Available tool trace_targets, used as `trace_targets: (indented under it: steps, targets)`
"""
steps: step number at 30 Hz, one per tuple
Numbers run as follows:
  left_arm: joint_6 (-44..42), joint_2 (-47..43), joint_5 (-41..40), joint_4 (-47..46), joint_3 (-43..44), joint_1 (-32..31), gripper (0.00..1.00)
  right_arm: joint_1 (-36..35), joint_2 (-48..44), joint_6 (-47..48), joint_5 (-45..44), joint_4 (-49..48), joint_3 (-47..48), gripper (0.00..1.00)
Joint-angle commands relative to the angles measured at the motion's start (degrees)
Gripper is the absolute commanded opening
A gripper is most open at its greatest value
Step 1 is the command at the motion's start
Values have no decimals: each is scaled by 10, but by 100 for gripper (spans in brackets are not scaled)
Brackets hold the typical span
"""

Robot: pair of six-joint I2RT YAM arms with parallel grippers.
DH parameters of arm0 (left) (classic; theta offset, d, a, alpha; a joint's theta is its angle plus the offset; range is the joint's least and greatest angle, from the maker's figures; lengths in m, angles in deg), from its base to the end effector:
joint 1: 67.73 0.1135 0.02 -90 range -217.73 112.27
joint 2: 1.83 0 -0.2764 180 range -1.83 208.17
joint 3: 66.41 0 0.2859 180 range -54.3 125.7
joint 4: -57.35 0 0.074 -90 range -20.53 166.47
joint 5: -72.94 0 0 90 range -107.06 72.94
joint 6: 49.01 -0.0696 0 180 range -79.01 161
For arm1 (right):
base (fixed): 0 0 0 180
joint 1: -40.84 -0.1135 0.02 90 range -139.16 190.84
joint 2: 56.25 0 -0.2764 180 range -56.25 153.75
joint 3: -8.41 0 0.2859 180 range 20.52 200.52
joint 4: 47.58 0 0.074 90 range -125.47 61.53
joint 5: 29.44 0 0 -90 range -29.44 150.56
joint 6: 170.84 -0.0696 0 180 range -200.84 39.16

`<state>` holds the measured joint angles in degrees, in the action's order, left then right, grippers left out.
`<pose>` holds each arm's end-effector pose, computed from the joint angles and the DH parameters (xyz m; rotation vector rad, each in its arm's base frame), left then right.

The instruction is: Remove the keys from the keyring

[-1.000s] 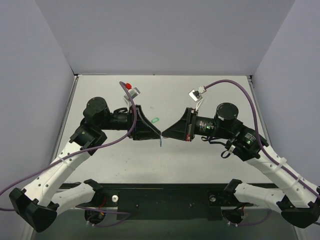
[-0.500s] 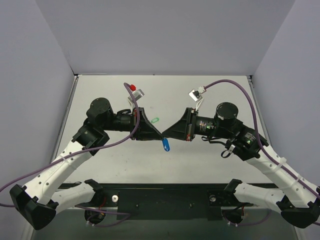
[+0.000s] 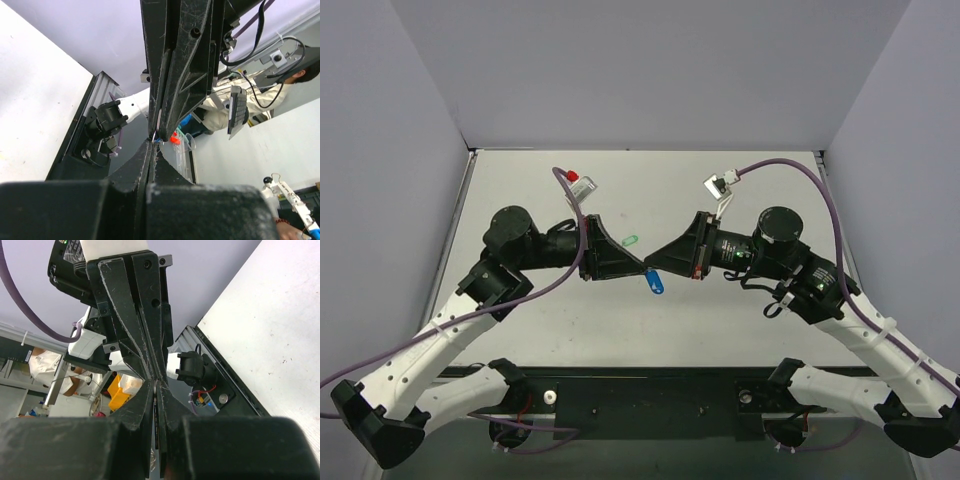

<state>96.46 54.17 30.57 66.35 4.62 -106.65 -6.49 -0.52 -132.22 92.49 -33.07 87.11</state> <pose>0.1714 -0.2045 0.4295 0.5648 1.7539 -1.8449 0.1486 0.2155 0.4731 -0.4846 1.6539 1.7442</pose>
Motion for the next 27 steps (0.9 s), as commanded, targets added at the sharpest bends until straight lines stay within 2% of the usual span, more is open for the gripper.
trace_targets:
  steps: [1,7,8,10,11,13,15,18,20,27]
  targets:
    - [28,-17,-71,-60,10,-15,0,-11,6,-2,-17,-19,3,0]
    - [31,-18,-105,-19,35,-19,0,-14,13,-5,-23,-19,12,0]
    - [24,-20,-118,-9,42,-19,4,-14,14,-5,-26,-20,13,0]
    - [16,-28,-135,14,43,-18,19,-14,13,-5,-29,-19,14,0]
    - [13,-34,-140,17,42,-19,37,-14,14,-6,-31,-19,14,0]
    - [4,-42,-144,27,43,-17,52,-14,15,-6,-34,-19,13,0]
    - [-20,-45,-149,75,53,-17,60,-14,13,-4,-37,-18,13,0]
    - [-57,-49,-177,145,77,-14,65,-14,8,0,-41,-5,11,0]
    - [-70,-55,-198,171,91,-12,79,-13,3,1,-46,4,7,0]
    - [-121,-33,-137,204,144,-6,80,-12,-4,4,-13,12,6,0]
